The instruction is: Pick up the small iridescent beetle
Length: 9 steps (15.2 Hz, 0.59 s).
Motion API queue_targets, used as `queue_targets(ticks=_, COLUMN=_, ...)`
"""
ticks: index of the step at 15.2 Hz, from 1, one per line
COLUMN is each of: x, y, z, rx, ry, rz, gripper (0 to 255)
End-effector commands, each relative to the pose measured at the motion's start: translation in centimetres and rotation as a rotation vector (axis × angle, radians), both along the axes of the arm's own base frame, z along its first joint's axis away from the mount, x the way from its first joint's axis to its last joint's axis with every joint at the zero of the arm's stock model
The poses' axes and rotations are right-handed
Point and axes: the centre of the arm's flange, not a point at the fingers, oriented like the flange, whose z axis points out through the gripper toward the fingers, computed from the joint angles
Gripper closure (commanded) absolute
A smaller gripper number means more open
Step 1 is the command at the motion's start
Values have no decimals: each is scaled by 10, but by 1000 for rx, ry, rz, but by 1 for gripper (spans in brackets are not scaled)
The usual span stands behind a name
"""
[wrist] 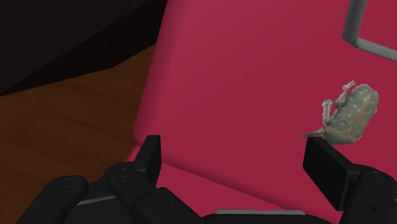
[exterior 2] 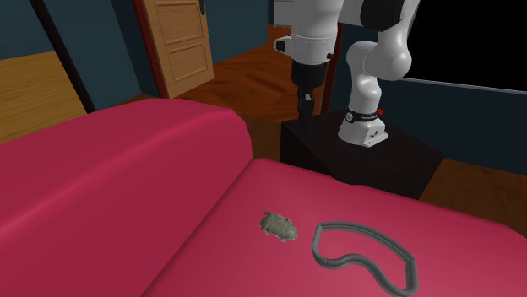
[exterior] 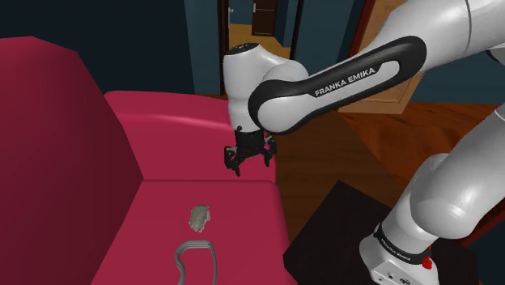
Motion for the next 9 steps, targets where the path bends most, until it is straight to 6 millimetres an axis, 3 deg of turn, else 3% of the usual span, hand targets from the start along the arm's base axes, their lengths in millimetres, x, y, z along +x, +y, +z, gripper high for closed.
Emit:
queue_targets(ticks=1, x=13, y=15, z=-20, rx=-8, ry=7, rz=-37, gripper=0)
queue_targets(ticks=9, x=69, y=78, z=-93, rx=-43, ry=33, rz=-169, gripper=0)
